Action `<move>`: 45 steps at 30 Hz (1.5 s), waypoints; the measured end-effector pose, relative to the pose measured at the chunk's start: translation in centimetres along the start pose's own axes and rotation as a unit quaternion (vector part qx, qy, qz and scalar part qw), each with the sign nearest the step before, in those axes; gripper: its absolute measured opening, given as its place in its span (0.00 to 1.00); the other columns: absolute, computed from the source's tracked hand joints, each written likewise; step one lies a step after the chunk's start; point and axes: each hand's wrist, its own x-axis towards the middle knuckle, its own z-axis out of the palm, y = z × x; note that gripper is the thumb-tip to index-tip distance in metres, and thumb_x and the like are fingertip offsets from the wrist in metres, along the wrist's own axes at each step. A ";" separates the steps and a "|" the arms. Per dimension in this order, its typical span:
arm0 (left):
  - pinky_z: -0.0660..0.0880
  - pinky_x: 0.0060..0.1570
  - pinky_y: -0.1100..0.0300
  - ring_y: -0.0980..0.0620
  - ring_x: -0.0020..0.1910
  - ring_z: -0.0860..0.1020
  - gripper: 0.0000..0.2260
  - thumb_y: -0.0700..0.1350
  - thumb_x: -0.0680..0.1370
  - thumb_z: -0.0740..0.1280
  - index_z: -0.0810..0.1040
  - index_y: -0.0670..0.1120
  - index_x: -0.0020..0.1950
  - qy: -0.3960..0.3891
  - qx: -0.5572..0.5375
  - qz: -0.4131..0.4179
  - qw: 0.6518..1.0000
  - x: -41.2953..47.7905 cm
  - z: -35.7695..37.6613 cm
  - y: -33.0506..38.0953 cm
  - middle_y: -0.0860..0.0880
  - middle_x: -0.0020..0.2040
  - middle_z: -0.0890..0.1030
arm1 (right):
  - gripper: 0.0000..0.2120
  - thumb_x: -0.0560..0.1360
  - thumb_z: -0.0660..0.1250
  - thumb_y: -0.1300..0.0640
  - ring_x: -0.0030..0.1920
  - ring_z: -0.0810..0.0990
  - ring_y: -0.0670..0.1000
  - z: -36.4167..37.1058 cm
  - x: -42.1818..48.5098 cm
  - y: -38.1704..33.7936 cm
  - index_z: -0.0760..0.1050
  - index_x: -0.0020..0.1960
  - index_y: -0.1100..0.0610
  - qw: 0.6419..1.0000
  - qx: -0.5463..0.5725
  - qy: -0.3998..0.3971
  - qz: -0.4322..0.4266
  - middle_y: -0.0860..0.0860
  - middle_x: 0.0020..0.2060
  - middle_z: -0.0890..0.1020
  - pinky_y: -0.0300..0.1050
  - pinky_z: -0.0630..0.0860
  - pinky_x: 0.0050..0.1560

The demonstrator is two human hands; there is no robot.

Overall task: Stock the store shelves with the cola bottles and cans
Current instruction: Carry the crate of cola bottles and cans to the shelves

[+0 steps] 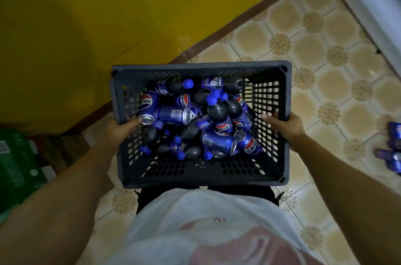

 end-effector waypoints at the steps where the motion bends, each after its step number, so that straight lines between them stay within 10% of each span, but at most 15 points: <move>1: 0.73 0.34 0.60 0.52 0.31 0.75 0.11 0.49 0.70 0.76 0.75 0.49 0.36 -0.003 0.010 0.008 1.000 0.1 0.9 1.3 0.49 0.32 0.78 | 0.23 0.58 0.80 0.44 0.38 0.84 0.49 -1.0 0.4 -0.1 0.78 0.48 0.51 1.000 0.014 0.003 -0.002 0.49 0.43 0.84 0.41 0.79 0.35; 4: 0.70 0.32 0.60 0.51 0.28 0.72 0.11 0.45 0.72 0.75 0.72 0.45 0.38 -0.019 0.040 0.045 0.998 0.4 3.9 5.1 0.46 0.31 0.75 | 0.24 0.62 0.80 0.47 0.43 0.83 0.53 -4.1 1.8 -0.6 0.77 0.54 0.55 0.999 0.040 0.022 -0.002 0.51 0.45 0.83 0.46 0.79 0.45; 28: 0.67 0.31 0.59 0.50 0.31 0.71 0.09 0.37 0.73 0.72 0.72 0.44 0.46 -0.243 0.208 0.147 0.936 11.3 32.2 39.2 0.46 0.34 0.74 | 0.24 0.65 0.78 0.47 0.42 0.83 0.54 -21.5 13.1 -7.6 0.76 0.55 0.58 0.945 0.235 0.181 0.135 0.54 0.45 0.83 0.44 0.78 0.35; 34: 0.68 0.34 0.57 0.50 0.32 0.71 0.08 0.38 0.74 0.71 0.71 0.44 0.46 -0.263 0.249 0.156 0.919 12.9 39.4 47.7 0.46 0.35 0.73 | 0.16 0.67 0.77 0.52 0.27 0.82 0.44 -25.7 16.5 -11.6 0.77 0.48 0.58 0.922 0.299 0.215 0.121 0.51 0.38 0.82 0.35 0.75 0.24; 45: 0.68 0.32 0.58 0.51 0.32 0.72 0.12 0.35 0.72 0.72 0.71 0.48 0.40 -0.251 0.295 0.200 0.900 10.2 56.6 62.3 0.47 0.33 0.74 | 0.17 0.64 0.79 0.50 0.31 0.80 0.49 -38.7 27.6 -13.8 0.78 0.46 0.58 0.904 0.347 0.214 0.130 0.50 0.35 0.82 0.40 0.76 0.27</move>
